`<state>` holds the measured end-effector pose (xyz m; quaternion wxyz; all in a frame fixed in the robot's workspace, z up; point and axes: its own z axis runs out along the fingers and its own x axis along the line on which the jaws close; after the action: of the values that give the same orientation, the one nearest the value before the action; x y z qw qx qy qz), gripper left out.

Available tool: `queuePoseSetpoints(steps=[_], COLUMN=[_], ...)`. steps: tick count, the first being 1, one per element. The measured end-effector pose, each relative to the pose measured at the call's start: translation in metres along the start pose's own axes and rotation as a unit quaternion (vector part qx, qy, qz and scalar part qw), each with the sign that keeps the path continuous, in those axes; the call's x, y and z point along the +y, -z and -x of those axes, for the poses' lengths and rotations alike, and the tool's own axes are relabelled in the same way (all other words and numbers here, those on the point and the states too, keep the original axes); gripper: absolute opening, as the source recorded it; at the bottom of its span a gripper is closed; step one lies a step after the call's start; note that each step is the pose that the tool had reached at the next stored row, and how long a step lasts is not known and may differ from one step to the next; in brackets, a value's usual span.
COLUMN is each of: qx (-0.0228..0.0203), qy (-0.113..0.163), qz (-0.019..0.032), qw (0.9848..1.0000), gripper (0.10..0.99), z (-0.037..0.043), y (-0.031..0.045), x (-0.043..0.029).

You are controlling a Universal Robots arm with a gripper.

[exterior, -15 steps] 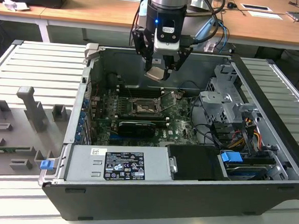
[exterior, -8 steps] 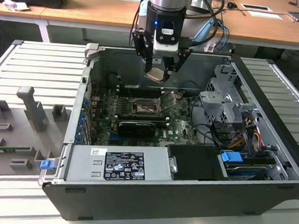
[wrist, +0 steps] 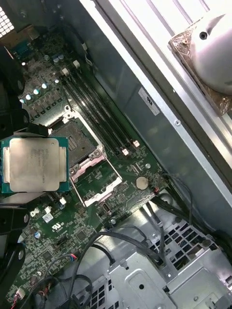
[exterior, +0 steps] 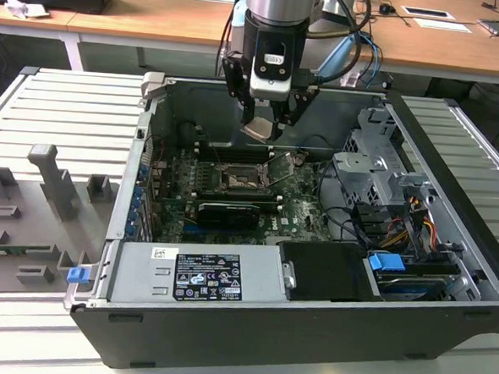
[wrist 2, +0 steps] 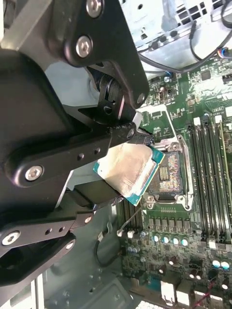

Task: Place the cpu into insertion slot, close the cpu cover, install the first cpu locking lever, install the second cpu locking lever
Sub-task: 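Place the cpu into insertion slot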

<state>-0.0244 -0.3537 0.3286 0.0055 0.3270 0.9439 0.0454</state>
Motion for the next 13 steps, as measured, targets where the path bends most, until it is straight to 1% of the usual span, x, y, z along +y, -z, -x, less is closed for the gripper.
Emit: queuePoseSetpoints(steps=[2, 5, 7, 11, 13], qx=[-0.0015, -0.0046, -0.0057, -0.0106, -0.0122], qy=[-0.017, -0.052, -0.061, -0.083, -0.092], qz=[0.0003, 0.001, 0.0009, -0.0019, -0.0026], qw=[0.9999, 0.9987, 0.9981, 0.9965, 0.9957], gripper=[0.541, 0.541, 0.541, 0.541, 0.541], z=[0.0001, 0.0001, 0.0001, 0.0002, 0.0001], y=[-0.0019, -0.0044, -0.0054, -0.0073, -0.0087], x=[-0.0002, -0.0004, -0.0005, -0.0007, -0.0008])
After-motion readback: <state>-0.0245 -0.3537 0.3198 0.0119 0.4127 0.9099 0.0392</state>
